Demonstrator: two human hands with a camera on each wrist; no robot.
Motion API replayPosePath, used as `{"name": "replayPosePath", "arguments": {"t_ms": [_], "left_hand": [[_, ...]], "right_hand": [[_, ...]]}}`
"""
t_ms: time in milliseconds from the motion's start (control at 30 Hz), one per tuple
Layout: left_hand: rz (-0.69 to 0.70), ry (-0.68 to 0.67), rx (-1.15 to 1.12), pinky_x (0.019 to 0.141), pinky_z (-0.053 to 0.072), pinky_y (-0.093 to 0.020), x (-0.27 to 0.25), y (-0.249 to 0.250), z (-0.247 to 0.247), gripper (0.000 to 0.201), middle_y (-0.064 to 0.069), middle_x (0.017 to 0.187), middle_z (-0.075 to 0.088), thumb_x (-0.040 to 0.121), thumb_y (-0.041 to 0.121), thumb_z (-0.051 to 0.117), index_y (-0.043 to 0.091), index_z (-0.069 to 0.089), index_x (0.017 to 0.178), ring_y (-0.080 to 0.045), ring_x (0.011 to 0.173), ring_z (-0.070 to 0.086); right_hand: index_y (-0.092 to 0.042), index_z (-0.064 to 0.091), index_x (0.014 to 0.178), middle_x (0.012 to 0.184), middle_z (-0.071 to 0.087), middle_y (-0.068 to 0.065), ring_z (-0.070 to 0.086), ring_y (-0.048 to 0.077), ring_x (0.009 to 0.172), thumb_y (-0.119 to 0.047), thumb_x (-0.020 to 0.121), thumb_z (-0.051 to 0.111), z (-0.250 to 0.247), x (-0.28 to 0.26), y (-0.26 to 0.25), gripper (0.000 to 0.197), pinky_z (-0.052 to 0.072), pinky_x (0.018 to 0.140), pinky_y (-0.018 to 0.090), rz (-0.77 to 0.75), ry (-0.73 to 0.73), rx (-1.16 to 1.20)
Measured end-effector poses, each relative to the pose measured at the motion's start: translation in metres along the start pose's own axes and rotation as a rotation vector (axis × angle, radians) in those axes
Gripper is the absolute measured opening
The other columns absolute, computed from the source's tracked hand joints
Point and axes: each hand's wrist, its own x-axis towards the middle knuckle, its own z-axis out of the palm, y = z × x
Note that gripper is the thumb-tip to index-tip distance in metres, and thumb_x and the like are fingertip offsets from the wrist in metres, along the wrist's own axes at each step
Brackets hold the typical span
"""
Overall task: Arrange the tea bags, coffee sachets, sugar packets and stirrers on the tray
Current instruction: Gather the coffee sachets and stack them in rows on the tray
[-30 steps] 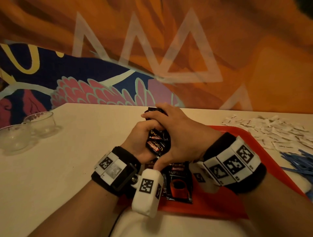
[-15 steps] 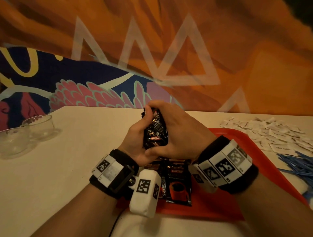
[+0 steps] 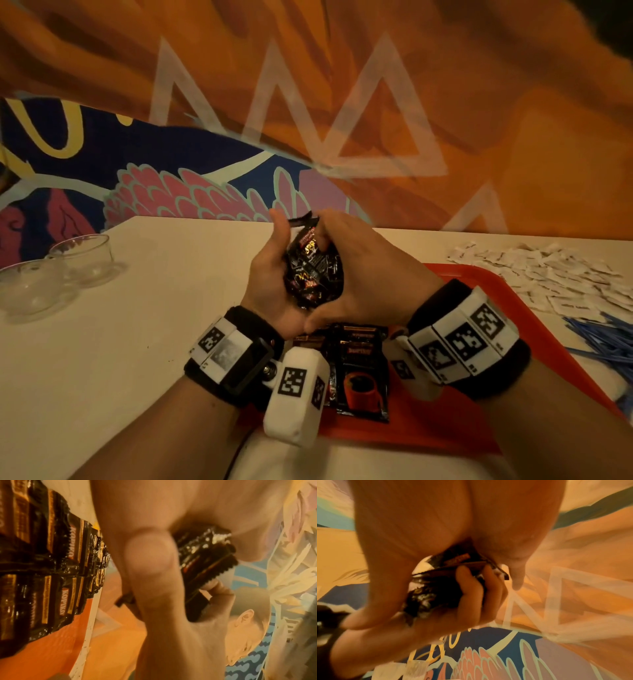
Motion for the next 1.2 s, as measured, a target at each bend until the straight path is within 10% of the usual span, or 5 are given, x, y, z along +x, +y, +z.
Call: {"name": "replayPosePath", "arguments": {"t_ms": [233,400,700,833,1200], "left_hand": [[-0.039,0.015,0.080,0.083,0.057,-0.036,0.000,-0.003,0.000,0.028,-0.010,0.105,0.070,0.094,0.027,0.056,0.013,0.073,0.110,-0.025,0.098,0.070],[-0.034,-0.039,0.003,0.091,0.056,-0.041,-0.002,-0.004,0.004,0.043,-0.013,0.108,0.069,0.091,0.046,0.056,0.010,0.074,0.104,-0.029,0.104,0.068],[-0.084,0.046,0.083,0.110,0.040,-0.044,0.004,-0.004,0.004,0.068,-0.015,0.129,0.061,0.091,0.064,0.045,0.011,0.061,0.131,-0.029,0.124,0.059],[-0.094,0.009,0.046,0.103,0.047,-0.045,0.001,-0.004,0.003,0.070,-0.016,0.122,0.063,0.087,0.067,0.051,0.009,0.063,0.124,-0.032,0.117,0.062],[-0.048,0.026,0.047,0.081,0.061,-0.036,0.001,-0.003,0.004,0.043,-0.011,0.100,0.073,0.092,0.043,0.050,0.011,0.078,0.095,-0.024,0.094,0.073]], "right_hand": [[-0.025,0.040,0.103,0.110,0.052,-0.003,0.053,0.020,0.101,-0.071,0.048,0.077,-0.005,0.001,0.005,0.082,0.047,0.089,0.041,0.003,0.028,0.003],[-0.019,0.041,0.111,0.151,0.034,-0.007,0.039,0.013,0.133,-0.054,0.051,0.091,-0.003,-0.003,0.005,0.086,0.039,0.108,0.032,0.007,-0.062,0.008],[-0.025,0.020,0.150,0.149,0.036,-0.004,0.035,0.020,0.140,-0.069,0.049,0.083,0.004,-0.002,0.005,0.126,0.031,0.115,0.043,-0.042,-0.045,-0.096],[-0.026,0.039,0.114,0.150,0.036,-0.002,0.045,0.021,0.130,-0.060,0.048,0.089,-0.001,-0.003,0.007,0.091,0.042,0.103,0.043,-0.021,-0.045,-0.066],[-0.022,0.041,0.095,0.125,0.055,0.006,0.048,0.027,0.126,-0.060,0.052,0.084,-0.008,-0.003,-0.002,0.071,0.048,0.091,0.042,0.009,0.001,0.222]]}}
